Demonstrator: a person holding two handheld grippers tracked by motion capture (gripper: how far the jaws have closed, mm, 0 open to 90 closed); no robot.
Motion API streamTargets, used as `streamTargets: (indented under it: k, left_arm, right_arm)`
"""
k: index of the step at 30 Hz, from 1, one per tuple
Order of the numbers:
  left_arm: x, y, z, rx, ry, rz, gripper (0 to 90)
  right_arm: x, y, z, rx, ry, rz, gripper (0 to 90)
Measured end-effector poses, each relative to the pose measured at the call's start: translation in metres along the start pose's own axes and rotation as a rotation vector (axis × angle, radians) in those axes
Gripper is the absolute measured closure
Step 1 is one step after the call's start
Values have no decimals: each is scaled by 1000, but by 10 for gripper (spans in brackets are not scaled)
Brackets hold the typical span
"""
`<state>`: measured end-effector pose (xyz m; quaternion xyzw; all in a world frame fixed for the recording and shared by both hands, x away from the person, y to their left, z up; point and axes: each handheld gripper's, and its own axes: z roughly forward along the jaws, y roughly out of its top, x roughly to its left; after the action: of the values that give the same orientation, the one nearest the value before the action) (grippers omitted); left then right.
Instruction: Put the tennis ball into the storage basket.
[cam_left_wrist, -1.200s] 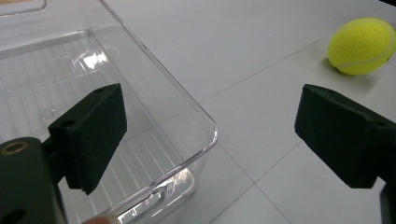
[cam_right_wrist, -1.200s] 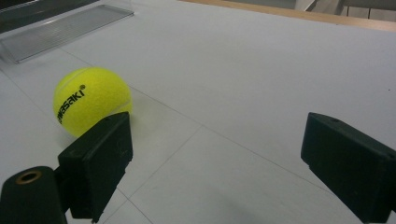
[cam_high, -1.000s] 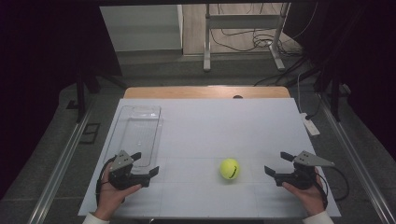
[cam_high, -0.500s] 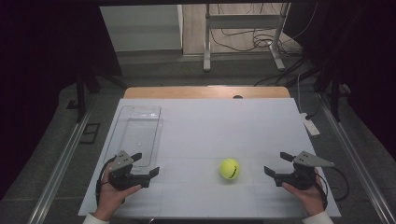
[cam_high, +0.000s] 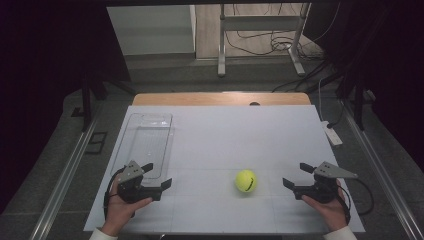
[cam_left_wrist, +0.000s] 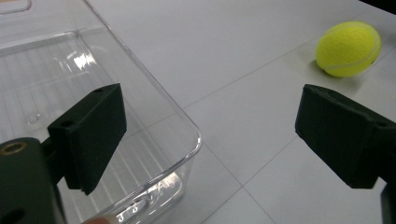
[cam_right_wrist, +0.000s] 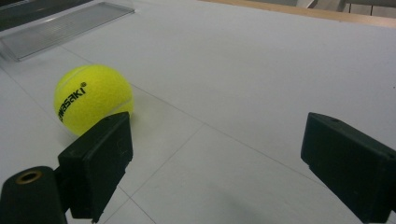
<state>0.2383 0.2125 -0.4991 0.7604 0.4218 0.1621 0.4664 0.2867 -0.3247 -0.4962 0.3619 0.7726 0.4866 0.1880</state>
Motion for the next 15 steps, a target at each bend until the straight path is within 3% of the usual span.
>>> streamTargets:
  k: [15]
  left_arm:
    - [-1,0,0,5,-17,5,100]
  right_arm:
    - [-1,-1,1,4,-4,-1,94]
